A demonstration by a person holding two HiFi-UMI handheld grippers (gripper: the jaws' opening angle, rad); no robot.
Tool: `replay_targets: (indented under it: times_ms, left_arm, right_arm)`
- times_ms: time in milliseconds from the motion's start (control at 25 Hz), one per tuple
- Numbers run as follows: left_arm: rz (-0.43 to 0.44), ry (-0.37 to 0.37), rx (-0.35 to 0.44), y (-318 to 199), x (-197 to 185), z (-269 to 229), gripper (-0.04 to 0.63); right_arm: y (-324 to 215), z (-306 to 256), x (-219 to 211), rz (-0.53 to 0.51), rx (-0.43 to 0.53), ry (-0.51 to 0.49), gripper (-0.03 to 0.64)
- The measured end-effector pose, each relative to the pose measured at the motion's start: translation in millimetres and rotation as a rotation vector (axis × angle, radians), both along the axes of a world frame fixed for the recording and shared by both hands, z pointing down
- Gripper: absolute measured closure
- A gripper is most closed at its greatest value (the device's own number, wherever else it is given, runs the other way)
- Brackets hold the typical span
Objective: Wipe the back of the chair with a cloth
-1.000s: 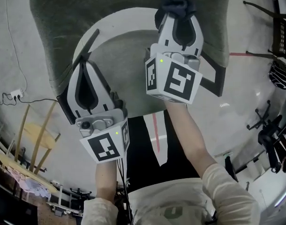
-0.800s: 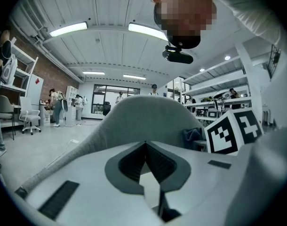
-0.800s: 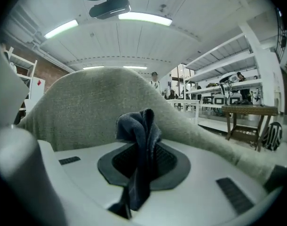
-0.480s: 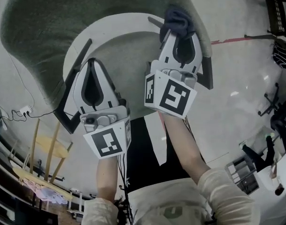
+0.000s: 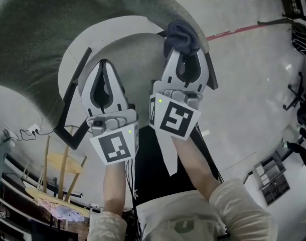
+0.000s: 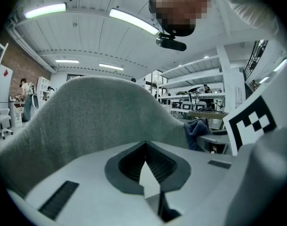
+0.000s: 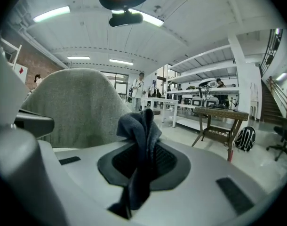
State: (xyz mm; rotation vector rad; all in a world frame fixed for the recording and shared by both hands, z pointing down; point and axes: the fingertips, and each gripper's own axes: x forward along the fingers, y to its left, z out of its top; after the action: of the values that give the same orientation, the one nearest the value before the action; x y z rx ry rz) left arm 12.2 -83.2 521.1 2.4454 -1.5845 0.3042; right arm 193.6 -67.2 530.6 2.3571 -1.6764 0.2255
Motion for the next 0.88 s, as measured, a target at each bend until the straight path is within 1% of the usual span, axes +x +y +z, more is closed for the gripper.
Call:
replay_targets:
  times_ms: [200,400,520,640,720,800,880]
  left_arm:
    - [0.009,0.005,-0.009,2.7,9.0,3.0,0.58]
    - [-0.019,0.021,-0.002,-2.1,9.4,-0.6,0.58]
    - [-0.038,0.025,0.012,-4.5,6.0,-9.8,0.58]
    - [-0.057,0.021,0.03,-5.5,-3.3,-25.1,0.58]
    - [-0.087,0.026,0.049,-10.1,-13.9,-39.6,0.58]
    - [-0.123,0.04,0.07,-13.8,-24.7,-59.0,0.58]
    - [-0.159,0.052,0.094,-15.6,-32.6,-89.1,0.58]
  right_arm:
    - [7.5,0.6,1.0,-0.016,-0.012,0.024,0.558]
    - [7.5,0.6,0.9,-0.03,-0.026,0.033,0.558]
    - [6.0,-6.1,-4.3,-0.041,-0.031,0.014,0.558]
    - [1.2,-26.0,-12.1,-0.078,-0.009,0.029,0.558]
    - [-9.9,-46.2,-22.9,-0.116,0.022,0.028,0.558]
    - [-23.2,-73.3,-36.3,-0.16,0.064,0.014,0.558]
    - [-34.1,-107.5,-51.5,-0.213,0.105,-0.009,0.558]
